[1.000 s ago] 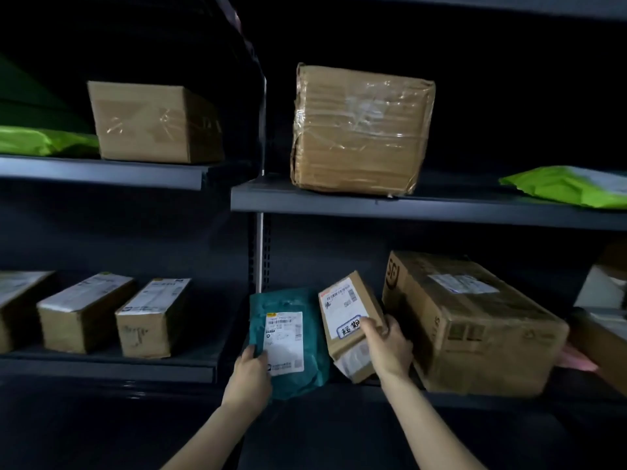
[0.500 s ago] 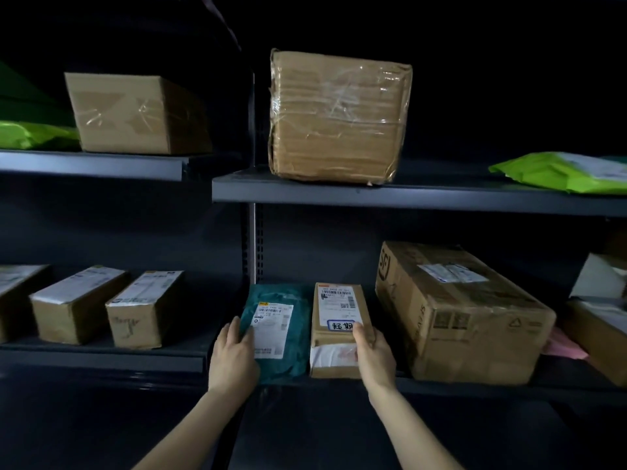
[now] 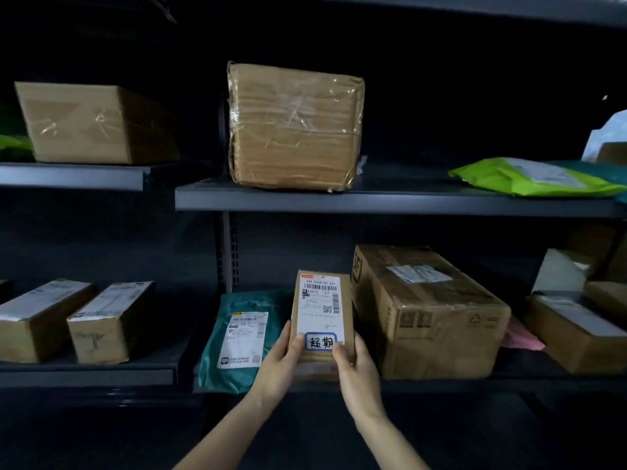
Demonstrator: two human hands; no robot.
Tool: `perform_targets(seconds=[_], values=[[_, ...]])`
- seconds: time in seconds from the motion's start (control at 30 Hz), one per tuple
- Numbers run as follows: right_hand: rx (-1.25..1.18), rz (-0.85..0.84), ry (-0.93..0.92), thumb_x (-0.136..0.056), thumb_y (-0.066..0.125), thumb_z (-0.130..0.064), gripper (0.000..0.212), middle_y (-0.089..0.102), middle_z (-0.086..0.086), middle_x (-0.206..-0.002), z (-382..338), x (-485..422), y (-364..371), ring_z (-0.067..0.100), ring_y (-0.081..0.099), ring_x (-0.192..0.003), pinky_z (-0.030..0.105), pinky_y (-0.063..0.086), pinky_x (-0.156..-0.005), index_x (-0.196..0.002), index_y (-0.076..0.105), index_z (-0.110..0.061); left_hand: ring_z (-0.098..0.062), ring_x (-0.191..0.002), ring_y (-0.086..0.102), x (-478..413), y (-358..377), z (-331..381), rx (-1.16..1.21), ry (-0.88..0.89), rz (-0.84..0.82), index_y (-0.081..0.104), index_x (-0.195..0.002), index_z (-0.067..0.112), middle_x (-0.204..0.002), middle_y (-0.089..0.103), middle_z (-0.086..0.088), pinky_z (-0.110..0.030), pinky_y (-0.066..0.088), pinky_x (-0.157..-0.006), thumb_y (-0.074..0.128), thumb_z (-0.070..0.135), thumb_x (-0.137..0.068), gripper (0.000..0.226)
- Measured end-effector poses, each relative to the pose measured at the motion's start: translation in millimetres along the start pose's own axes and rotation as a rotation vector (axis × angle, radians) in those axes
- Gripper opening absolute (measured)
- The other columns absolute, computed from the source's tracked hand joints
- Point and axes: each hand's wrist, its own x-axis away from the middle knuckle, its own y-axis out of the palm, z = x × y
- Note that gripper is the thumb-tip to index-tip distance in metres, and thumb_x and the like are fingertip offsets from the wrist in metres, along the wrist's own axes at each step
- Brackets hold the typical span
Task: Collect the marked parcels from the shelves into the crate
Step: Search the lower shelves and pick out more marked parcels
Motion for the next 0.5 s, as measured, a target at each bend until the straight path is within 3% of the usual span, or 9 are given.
perform_targets(seconds=[0.13, 0.3, 0.5], values=[[0.075, -0.039, -0.002, -0.093, 0.052, -0.029, 0.045, 0.057, -0.001, -0.124, -11.7, -2.6, -6.5, 0.012, 0.054, -0.11, 0.026, 0.042, -0.095, -0.136, 0.042, -0.026, -0.008, -0.127, 0.048, 5.3, 0.9, 10.2, 0.162, -0.03, -0.031, 0.033, -0.144, 0.034, -0.138, 0.052, 0.01, -0.037, 0.033, -0.114, 0.055, 0.034, -0.09, 0.058], [0.132, -0.074, -0.003, -0.093, 0.051, -0.031, 0.043, 0.059, -0.005, -0.121, -21.7, 0.0, -12.5, 0.004, 0.055, -0.105, 0.019, 0.043, -0.092, -0.135, 0.043, -0.027, -0.015, -0.114, 0.06, 10.8, -3.4, 13.4, 0.234, -0.138, -0.03, 0.043, -0.136, 0.039, -0.12, 0.067, 0.008, -0.047, 0.04, -0.107, 0.064, 0.029, -0.084, 0.057], [0.183, -0.029, -0.06, -0.093, 0.051, -0.03, 0.043, 0.059, 0.0, -0.123, -26.9, 11.5, 3.5, 0.008, 0.055, -0.108, 0.022, 0.043, -0.095, -0.135, 0.045, -0.022, -0.01, -0.112, 0.057, 17.4, -18.3, 2.9, 0.247, -0.111, 0.008, 0.045, -0.133, 0.042, -0.116, 0.065, 0.014, -0.038, 0.042, -0.104, 0.068, 0.035, -0.079, 0.059]])
